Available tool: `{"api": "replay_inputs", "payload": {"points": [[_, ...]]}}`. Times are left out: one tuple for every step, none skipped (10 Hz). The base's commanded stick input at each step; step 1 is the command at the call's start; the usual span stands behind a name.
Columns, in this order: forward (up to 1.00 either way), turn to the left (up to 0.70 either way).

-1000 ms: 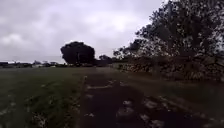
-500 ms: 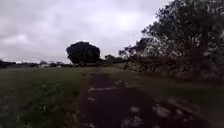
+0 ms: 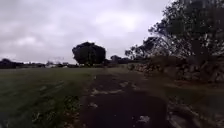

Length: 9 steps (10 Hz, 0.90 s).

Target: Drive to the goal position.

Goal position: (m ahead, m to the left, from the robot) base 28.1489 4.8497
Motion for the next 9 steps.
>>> {"api": "replay_inputs", "payload": {"points": [[0.5, 0.0], [0.5, 0.0], [0.5, 0.0], [0.5, 0.0], [0.5, 0.0], [0.5, 0.0], [0.5, 0.0], [0.5, -0.25], [0.5, -0.25]]}}
